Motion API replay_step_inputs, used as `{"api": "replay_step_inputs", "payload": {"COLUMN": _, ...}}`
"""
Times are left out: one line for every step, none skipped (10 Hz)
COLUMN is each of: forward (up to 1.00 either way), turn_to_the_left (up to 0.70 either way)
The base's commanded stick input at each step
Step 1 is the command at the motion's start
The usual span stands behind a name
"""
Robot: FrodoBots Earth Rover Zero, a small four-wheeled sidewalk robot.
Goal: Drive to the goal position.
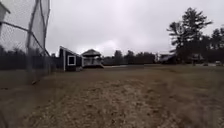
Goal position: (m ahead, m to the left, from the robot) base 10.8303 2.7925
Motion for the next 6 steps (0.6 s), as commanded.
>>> {"api": "replay_step_inputs", "payload": {"forward": 0.7, "turn_to_the_left": 0.0}}
{"api": "replay_step_inputs", "payload": {"forward": 0.7, "turn_to_the_left": 0.0}}
{"api": "replay_step_inputs", "payload": {"forward": 0.7, "turn_to_the_left": 0.0}}
{"api": "replay_step_inputs", "payload": {"forward": 0.7, "turn_to_the_left": 0.0}}
{"api": "replay_step_inputs", "payload": {"forward": 0.7, "turn_to_the_left": 0.0}}
{"api": "replay_step_inputs", "payload": {"forward": 0.7, "turn_to_the_left": 0.0}}
